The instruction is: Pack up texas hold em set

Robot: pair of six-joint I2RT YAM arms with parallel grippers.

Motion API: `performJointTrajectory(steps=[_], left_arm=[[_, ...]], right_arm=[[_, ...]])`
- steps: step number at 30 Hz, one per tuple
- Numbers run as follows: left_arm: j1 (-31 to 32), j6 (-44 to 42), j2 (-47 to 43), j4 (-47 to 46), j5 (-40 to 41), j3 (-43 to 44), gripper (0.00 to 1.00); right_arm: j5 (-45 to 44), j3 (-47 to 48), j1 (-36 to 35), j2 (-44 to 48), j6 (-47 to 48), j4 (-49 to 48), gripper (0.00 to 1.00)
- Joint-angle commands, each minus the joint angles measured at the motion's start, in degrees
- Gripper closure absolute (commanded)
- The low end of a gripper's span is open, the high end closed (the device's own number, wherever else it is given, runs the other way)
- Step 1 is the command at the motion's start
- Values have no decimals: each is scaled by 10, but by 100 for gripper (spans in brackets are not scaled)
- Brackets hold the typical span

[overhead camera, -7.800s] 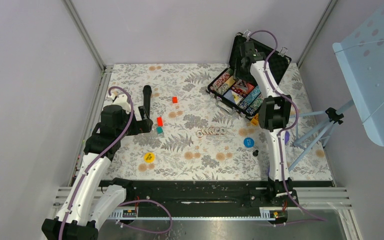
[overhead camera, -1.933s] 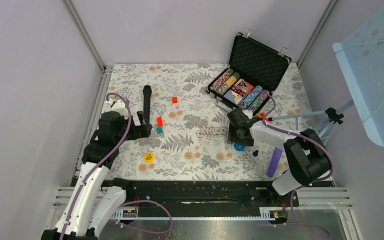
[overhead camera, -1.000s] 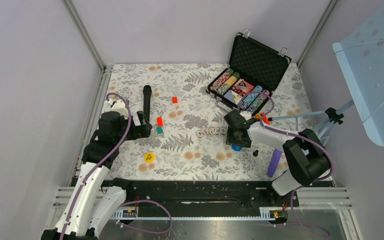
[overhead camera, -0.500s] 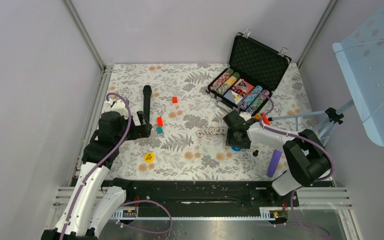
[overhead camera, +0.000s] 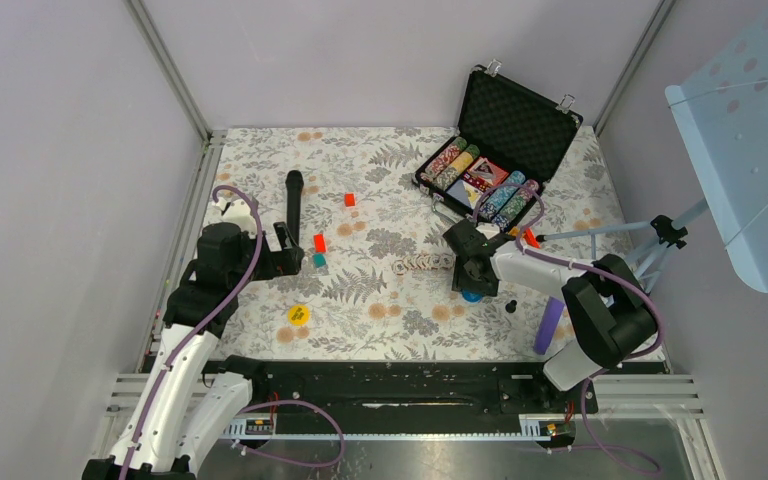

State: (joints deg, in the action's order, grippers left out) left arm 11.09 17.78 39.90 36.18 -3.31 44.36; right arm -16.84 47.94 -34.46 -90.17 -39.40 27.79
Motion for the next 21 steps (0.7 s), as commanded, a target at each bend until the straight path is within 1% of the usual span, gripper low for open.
performJointTrajectory(steps=[1, 5, 15, 21], left_arm=[[2, -7, -1, -21, -11, -3, 1], [1, -6, -1, -21, -11, -3, 1], [2, -6, -2, -21, -12, -3, 1], [2, -7, 0, -21, -12, -3, 1]], right_arm=[[-29, -15, -6, -15, -6, 32, 47], [-45, 10, -6, -3, 0, 46, 46], [-78, 78, -1, -19, 17, 75, 46], [-81, 119, 33, -18, 53, 79, 46]])
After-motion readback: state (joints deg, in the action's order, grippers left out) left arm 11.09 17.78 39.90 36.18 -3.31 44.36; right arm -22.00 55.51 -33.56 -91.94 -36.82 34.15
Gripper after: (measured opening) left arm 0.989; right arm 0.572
